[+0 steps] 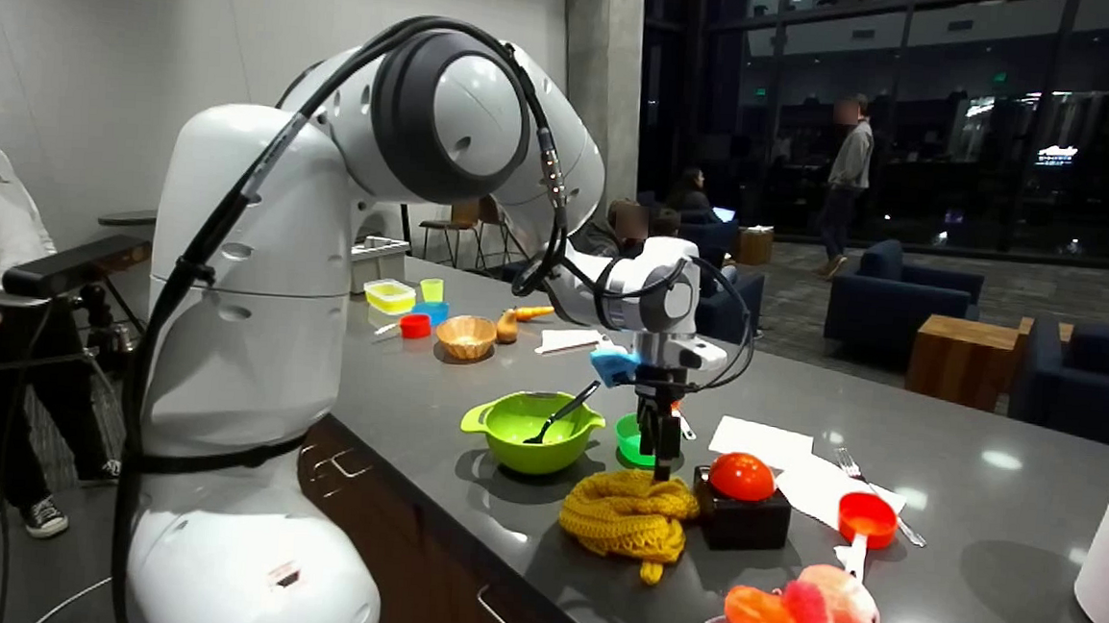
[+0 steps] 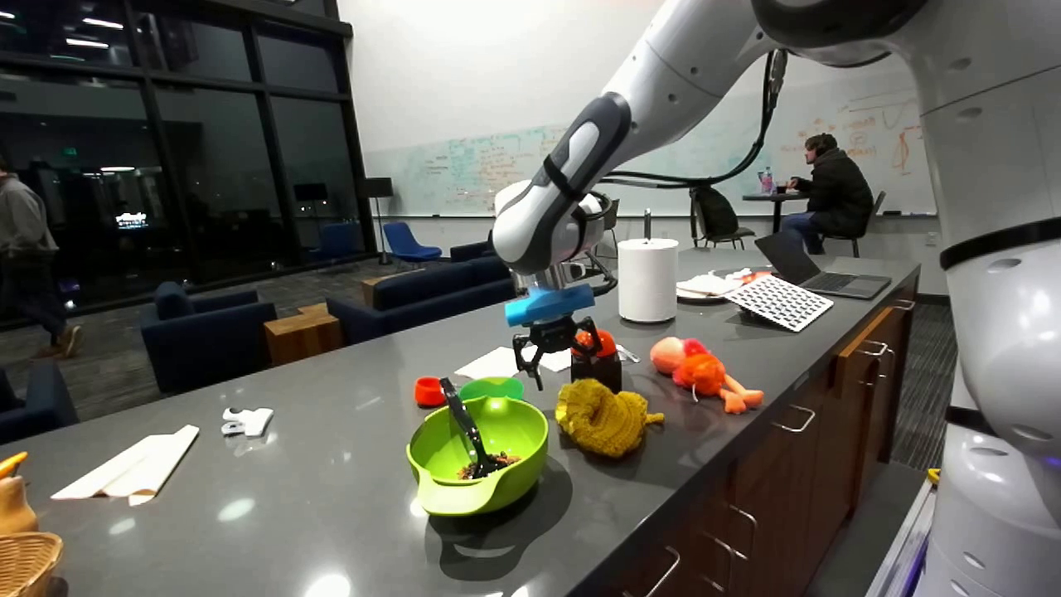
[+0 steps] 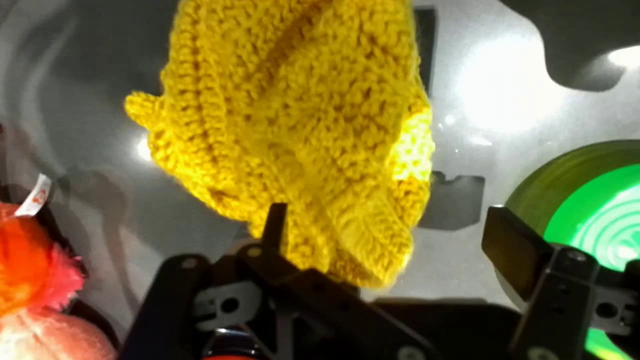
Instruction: Place the orange knitted item to the right of the green bowl
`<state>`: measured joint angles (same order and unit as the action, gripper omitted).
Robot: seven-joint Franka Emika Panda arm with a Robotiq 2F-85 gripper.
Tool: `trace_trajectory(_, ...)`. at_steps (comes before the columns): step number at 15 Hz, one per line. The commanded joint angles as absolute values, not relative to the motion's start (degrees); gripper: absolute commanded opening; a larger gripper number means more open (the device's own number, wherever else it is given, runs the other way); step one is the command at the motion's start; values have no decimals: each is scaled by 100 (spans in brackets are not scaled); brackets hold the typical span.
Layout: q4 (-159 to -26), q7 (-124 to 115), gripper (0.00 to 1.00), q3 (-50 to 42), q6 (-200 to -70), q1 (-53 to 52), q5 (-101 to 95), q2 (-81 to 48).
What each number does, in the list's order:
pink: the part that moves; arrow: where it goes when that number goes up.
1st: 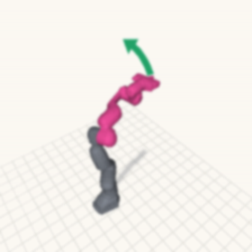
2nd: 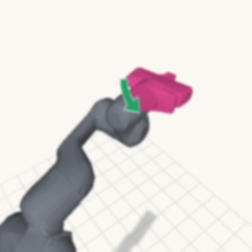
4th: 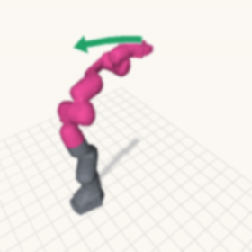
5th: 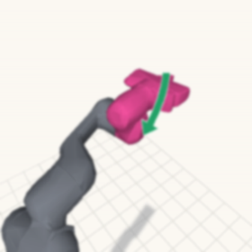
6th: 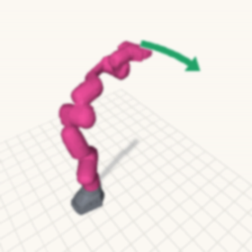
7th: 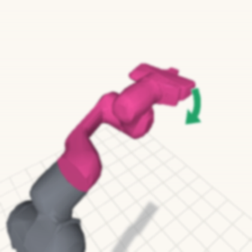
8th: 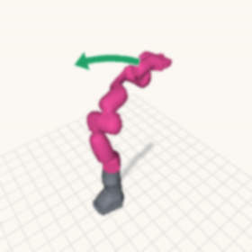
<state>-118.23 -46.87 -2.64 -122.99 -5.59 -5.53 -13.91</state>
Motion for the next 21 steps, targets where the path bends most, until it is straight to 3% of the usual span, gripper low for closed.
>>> trace_trajectory(1,-11691,-4813,100,-297,-12236,-562,-755,-1306)
trace_trajectory(10,-11702,-4790,100,-204,-12111,-680,-1582,-845)
trace_trajectory(16,-11940,-2855,100,124,-12181,-505,-611,-114)
trace_trajectory(21,-11634,-707,100,65,-11122,-344,633,380)
